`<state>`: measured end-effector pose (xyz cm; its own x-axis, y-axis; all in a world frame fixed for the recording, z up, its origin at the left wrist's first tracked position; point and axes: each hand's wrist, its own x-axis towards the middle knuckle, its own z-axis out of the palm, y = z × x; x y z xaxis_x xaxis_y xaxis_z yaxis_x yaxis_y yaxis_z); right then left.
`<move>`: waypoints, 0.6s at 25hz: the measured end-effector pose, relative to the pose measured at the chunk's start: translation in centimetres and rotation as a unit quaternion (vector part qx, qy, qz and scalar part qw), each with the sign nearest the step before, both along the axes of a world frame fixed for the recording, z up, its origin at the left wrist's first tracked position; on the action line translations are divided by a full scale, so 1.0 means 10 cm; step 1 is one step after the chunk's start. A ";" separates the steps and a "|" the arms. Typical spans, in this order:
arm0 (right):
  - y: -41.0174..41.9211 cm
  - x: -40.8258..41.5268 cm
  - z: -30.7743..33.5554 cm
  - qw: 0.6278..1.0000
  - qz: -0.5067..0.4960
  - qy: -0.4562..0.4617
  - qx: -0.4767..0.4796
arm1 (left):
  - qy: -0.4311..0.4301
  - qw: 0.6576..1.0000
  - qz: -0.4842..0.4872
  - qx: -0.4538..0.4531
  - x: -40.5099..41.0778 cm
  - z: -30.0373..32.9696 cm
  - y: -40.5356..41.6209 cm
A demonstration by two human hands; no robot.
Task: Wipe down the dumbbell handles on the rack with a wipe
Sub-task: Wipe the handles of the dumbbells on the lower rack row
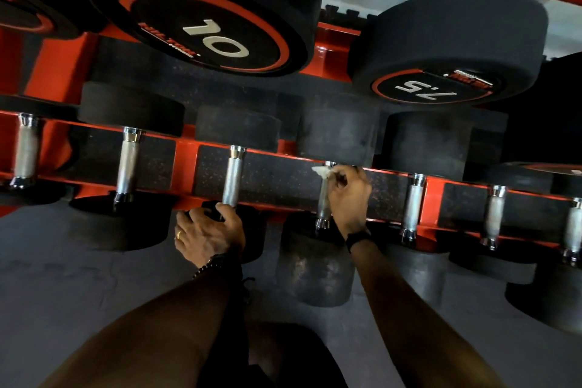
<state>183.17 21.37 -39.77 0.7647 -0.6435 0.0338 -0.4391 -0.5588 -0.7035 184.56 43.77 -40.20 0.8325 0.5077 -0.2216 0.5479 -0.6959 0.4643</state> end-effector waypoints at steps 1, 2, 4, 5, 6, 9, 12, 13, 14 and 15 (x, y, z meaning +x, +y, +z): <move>0.01 -0.03 -0.02 1.000 0.005 -0.004 0.003 | 0.005 1.000 0.000 -0.001 0.00 -0.01 0.00; 0.04 -0.11 -0.05 1.000 0.014 0.009 0.006 | 0.006 1.000 0.000 -0.002 0.00 -0.02 0.01; 0.13 -0.37 -0.11 0.997 0.025 0.071 0.010 | 0.003 1.000 0.001 0.000 -0.01 -0.02 0.01; 0.15 -0.46 -0.11 0.995 0.023 0.093 0.013 | 0.002 1.000 0.002 0.002 -0.01 -0.02 0.01; 0.14 -0.47 -0.09 0.995 0.021 0.097 0.017 | 0.004 1.000 0.002 0.005 -0.01 -0.01 0.01; 0.05 -0.18 0.00 0.999 -0.004 0.035 0.007 | 0.010 1.000 -0.003 0.011 -0.01 0.03 0.00; 0.00 0.00 0.01 0.999 -0.039 -0.001 -0.005 | 0.016 1.000 -0.003 0.013 0.01 0.04 0.01; 0.03 -0.09 -0.03 0.999 -0.038 0.017 -0.020 | 0.020 1.000 -0.005 0.015 0.01 0.03 0.02; 0.09 -0.24 -0.05 0.997 -0.032 0.054 -0.033 | 0.024 1.000 -0.007 0.015 0.01 0.01 0.02; 0.14 -0.39 -0.05 0.995 -0.029 0.092 -0.033 | 0.027 1.000 -0.006 0.012 0.01 0.01 0.02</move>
